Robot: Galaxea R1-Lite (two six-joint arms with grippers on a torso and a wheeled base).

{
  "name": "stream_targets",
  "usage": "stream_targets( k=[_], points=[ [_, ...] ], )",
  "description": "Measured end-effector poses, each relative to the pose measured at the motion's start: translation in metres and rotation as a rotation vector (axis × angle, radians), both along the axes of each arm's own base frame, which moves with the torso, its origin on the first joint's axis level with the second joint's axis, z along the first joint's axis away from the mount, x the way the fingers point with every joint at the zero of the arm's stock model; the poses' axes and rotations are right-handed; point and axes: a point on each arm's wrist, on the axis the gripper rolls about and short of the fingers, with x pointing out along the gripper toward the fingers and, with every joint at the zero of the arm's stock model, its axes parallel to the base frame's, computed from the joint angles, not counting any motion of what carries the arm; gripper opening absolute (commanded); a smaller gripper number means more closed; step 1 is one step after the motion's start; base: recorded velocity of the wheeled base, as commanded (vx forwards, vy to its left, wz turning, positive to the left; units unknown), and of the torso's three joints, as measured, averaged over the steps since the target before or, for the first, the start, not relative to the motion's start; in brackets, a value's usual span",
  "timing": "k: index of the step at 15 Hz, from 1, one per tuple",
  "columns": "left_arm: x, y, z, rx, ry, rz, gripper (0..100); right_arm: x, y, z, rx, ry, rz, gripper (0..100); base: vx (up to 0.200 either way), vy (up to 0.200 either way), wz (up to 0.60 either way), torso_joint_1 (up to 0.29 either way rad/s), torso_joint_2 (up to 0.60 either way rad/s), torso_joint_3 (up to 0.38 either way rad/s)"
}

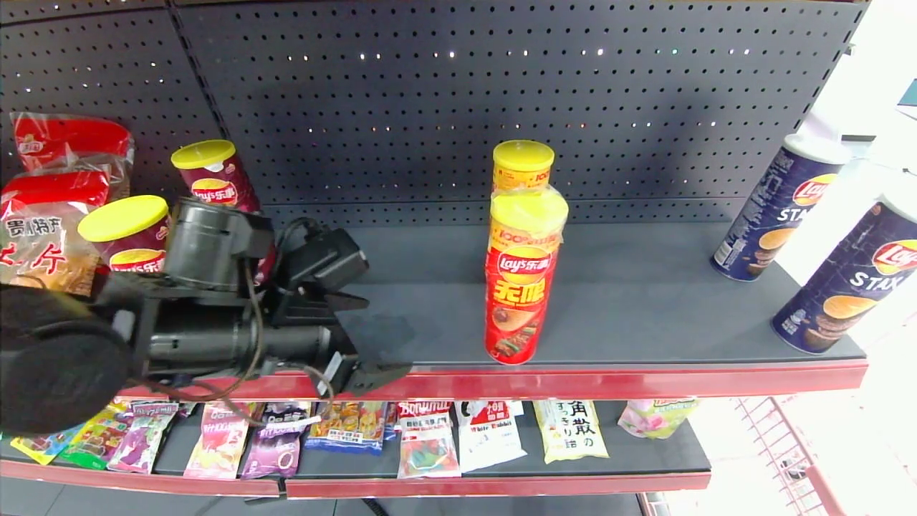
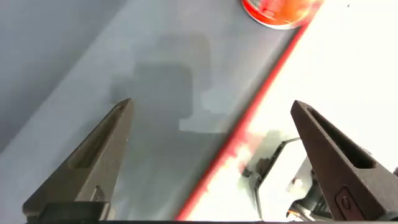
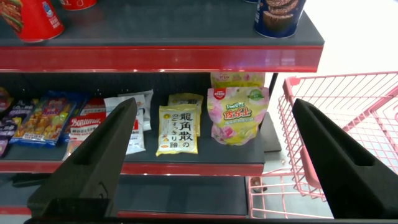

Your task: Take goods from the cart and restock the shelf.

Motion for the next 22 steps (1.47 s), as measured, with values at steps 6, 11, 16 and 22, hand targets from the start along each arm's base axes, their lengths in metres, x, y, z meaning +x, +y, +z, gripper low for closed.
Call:
stream_targets(
  k=[6,11,16,22],
  points=[
    [-0.16,0.093,0.031,-0.119,-0.008,0.237,100,0.0,0.0,0.0,0.006,0.0,0.0,100,0.0,0.0,0.0,0.0,0.0,0.0],
    [-0.283,0.134,-0.017,-0.232,-0.022,0.569,100,0.0,0.0,0.0,0.004,0.0,-0.006,100,0.0,0.0,0.0,0.0,0.0,0.0],
    [-0.283,0.137,-0.036,-0.465,-0.311,0.791,100,0.0,-0.001,0.0,0.005,0.0,-0.027,100,0.0,0.0,0.0,0.0,0.0,0.0],
    [-0.258,0.139,-0.089,-0.371,-0.45,1.066,100,0.0,-0.001,0.0,0.006,0.0,-0.027,100,0.0,0.0,0.0,0.0,0.0,0.0]
  ],
)
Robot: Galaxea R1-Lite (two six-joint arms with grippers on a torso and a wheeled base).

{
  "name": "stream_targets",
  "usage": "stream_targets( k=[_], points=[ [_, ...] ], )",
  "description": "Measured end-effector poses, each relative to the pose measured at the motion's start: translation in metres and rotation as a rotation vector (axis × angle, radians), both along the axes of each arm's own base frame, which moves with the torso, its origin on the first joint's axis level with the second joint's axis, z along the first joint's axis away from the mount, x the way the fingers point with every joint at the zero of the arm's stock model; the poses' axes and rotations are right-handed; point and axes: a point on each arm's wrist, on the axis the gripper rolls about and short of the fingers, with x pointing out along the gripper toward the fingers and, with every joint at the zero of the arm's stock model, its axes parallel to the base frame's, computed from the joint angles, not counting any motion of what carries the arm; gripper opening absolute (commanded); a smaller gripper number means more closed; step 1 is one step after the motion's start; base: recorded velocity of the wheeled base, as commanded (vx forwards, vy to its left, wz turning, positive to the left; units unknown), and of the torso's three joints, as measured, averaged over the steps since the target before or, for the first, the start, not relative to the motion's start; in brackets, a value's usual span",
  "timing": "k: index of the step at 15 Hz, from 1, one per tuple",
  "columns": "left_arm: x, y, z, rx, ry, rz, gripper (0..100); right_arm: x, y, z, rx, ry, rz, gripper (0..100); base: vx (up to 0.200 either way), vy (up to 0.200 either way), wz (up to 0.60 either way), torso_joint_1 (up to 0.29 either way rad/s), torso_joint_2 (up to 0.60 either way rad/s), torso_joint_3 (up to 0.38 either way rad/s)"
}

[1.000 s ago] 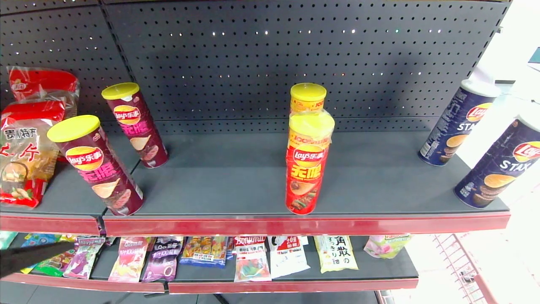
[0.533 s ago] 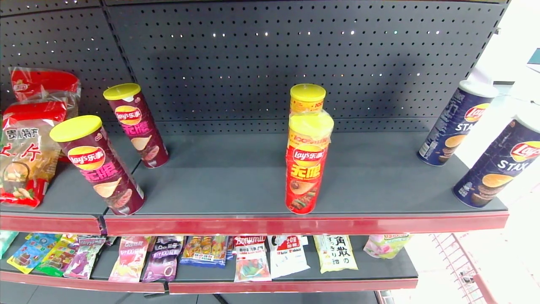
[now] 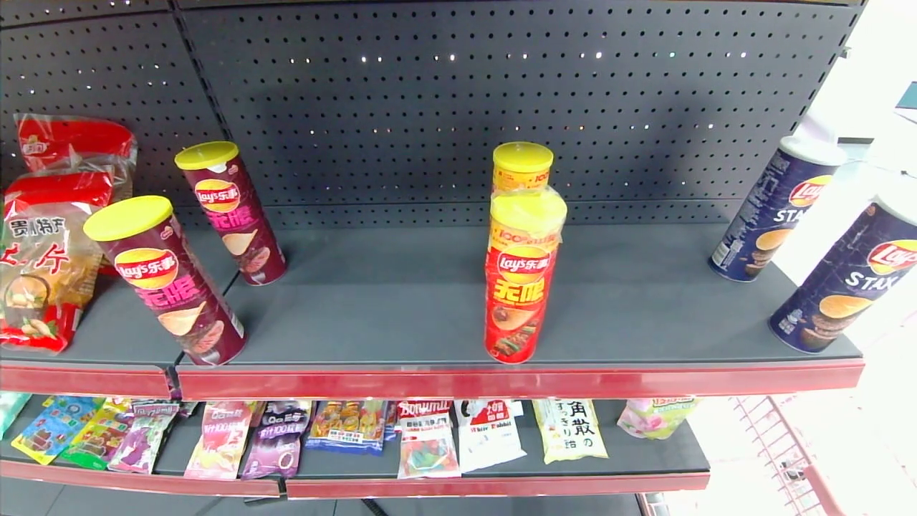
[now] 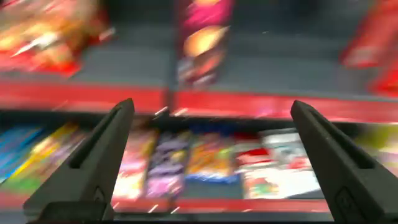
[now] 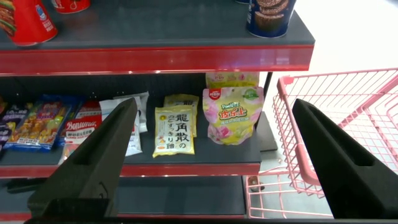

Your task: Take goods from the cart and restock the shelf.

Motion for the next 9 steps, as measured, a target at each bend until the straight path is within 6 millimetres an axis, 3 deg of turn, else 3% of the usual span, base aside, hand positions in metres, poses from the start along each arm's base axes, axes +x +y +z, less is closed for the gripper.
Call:
stream_targets(
  k=[5,7,9],
  points=[
    [-0.001,-0.003,-0.004,0.043,0.054,0.265,100,0.0,0.0,0.0,-0.004,0.0,0.002,100,0.0,0.0,0.0,0.0,0.0,0.0],
    [0.0,-0.007,-0.003,0.032,0.034,0.141,100,0.0,0.0,0.0,-0.004,0.0,0.001,100,0.0,0.0,0.0,0.0,0.0,0.0],
    [0.001,-0.014,-0.002,0.026,0.008,-0.161,100,0.0,0.0,0.0,-0.004,0.0,0.0,100,0.0,0.0,0.0,0.0,0.0,0.0]
  ],
)
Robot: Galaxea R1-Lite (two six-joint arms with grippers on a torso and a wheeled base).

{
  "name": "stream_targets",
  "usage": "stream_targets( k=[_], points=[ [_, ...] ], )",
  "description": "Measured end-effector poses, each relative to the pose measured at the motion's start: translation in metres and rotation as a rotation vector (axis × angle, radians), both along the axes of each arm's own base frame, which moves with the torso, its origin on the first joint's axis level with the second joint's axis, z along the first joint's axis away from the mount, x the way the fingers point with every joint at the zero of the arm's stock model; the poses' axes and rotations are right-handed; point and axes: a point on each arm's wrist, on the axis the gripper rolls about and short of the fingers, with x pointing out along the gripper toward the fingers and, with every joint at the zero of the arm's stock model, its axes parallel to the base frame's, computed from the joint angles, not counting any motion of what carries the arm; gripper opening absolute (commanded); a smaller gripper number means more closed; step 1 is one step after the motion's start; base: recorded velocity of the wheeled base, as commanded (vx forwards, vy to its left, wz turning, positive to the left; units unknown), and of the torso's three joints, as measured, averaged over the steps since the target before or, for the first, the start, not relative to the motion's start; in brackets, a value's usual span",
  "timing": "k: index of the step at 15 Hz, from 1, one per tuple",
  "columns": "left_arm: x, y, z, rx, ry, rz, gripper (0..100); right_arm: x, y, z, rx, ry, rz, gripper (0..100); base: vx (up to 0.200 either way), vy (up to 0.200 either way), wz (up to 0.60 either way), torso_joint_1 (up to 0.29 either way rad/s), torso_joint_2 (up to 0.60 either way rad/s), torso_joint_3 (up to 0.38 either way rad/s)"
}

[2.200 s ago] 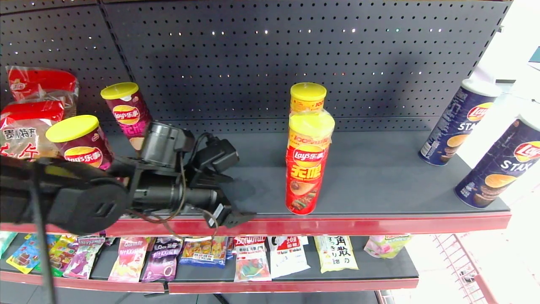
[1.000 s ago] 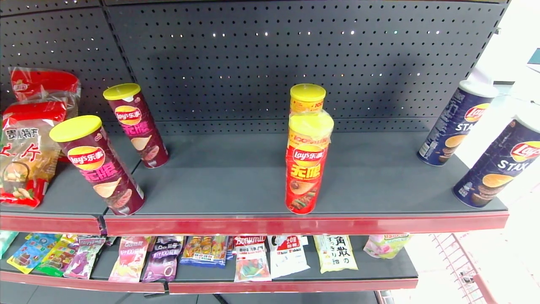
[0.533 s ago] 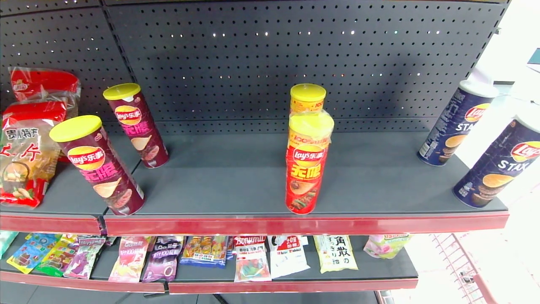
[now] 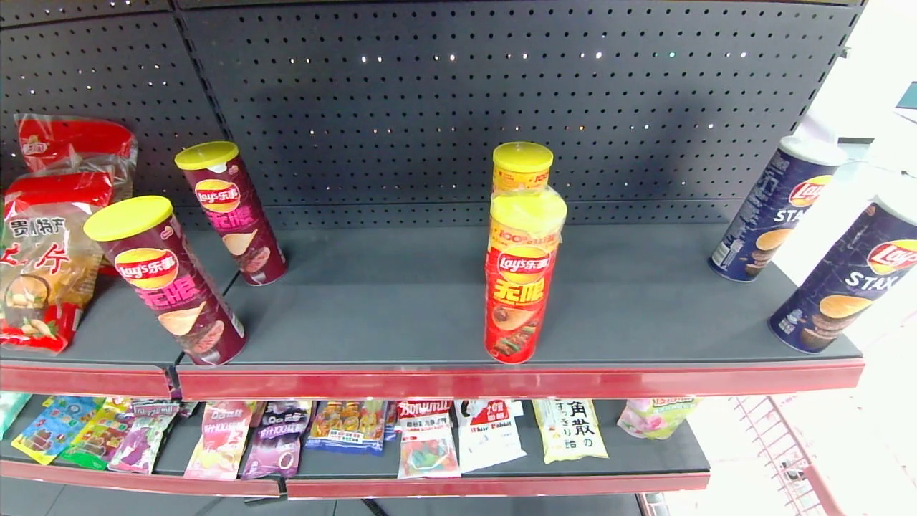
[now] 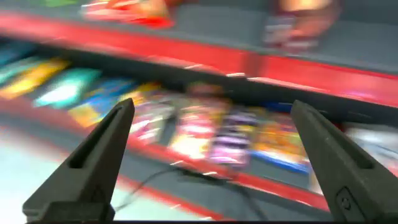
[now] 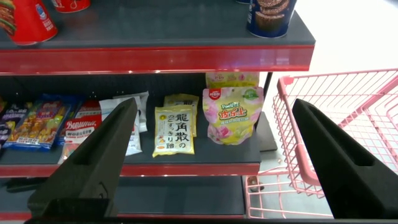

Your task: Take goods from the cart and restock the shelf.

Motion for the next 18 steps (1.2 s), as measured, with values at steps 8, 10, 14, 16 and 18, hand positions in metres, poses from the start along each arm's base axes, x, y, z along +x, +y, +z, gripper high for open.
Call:
stream_targets(
  k=[8,10,14,16,18],
  points=[
    [-0.001,0.0018,-0.0062,-0.012,0.045,0.029,100,0.0,0.0,0.0,-0.001,0.0,-0.002,100,0.0,0.0,0.0,0.0,0.0,0.0],
    [-0.0023,0.0026,-0.0067,-0.008,0.032,-0.041,100,0.0,0.0,0.0,0.0,0.0,-0.001,100,0.0,0.0,0.0,0.0,0.0,0.0],
    [-0.0063,0.0029,-0.0077,-0.004,-0.021,-0.018,100,0.0,0.0,0.0,0.0,0.0,-0.001,100,0.0,0.0,-0.45,0.003,0.0,-0.001],
    [-0.0069,0.0028,-0.008,0.0,-0.027,-0.017,100,0.0,-0.0001,0.0,0.0,0.0,-0.001,100,0.0,0.0,0.0,0.0,0.0,0.0],
    [-0.0071,0.0029,-0.008,0.002,-0.03,-0.017,100,0.0,0.0,0.0,0.0,0.0,-0.002,100,0.0,0.0,0.0,0.0,0.0,0.0]
  ],
)
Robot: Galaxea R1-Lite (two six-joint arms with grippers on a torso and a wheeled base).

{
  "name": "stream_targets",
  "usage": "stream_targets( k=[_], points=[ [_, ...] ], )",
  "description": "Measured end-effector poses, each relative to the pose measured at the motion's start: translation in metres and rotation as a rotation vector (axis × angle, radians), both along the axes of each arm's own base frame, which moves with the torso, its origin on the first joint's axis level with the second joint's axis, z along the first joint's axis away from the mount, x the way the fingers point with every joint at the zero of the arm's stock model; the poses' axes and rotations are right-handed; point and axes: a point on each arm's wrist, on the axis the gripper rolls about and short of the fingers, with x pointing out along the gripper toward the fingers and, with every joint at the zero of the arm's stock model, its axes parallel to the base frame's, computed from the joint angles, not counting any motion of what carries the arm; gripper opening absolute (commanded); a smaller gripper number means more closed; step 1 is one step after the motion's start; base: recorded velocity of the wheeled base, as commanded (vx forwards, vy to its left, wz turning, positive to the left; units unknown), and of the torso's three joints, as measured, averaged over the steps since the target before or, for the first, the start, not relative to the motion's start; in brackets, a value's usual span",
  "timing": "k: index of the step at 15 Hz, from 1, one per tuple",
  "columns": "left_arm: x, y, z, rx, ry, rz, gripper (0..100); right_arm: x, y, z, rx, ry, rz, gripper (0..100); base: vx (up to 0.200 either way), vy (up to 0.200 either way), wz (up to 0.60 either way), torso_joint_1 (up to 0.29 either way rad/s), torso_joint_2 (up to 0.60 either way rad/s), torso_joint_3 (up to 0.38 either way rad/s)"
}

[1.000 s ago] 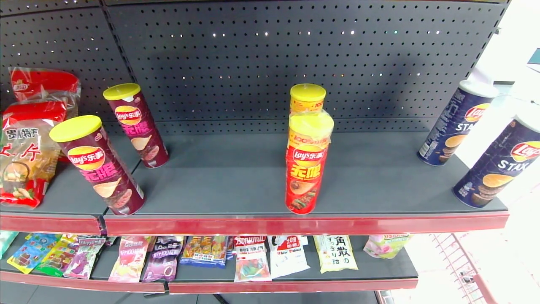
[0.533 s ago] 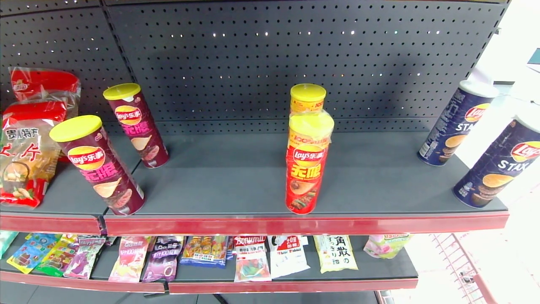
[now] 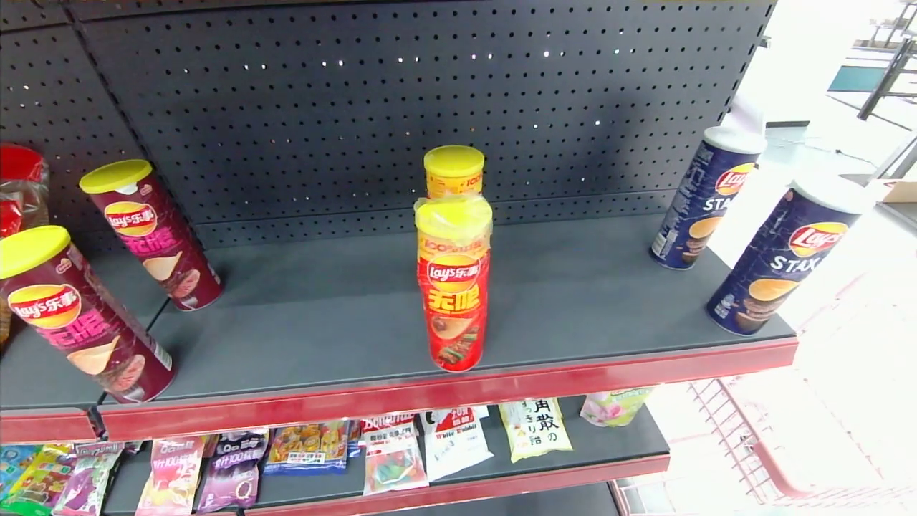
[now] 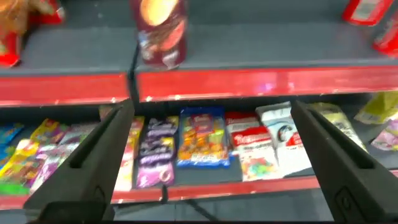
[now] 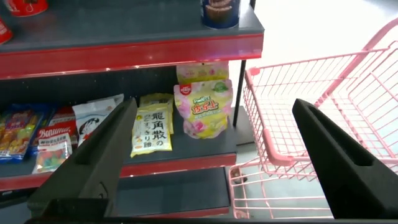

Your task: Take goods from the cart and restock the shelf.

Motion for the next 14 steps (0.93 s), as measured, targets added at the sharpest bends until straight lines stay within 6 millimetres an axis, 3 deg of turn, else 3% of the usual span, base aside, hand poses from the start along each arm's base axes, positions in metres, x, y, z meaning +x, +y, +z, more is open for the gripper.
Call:
stream_targets(
  k=[7,10,14],
  points=[
    [-0.0001,0.0,0.0,0.0,-0.001,-0.001,100,0.0,0.0,0.0,0.0,0.0,0.001,100,0.0,0.0,0.0,0.0,0.0,0.0],
    [-0.0001,0.0,0.0,0.0,-0.002,-0.001,100,0.0,0.0,0.0,0.0,0.0,0.0,100,0.0,0.0,0.6,-0.001,0.0,-0.001],
    [-0.0002,0.0,0.0002,0.0,-0.003,-0.002,100,0.0,0.0,0.0,0.0,0.0,-0.001,100,0.0,0.0,0.0,0.0,0.0,0.0]
  ],
)
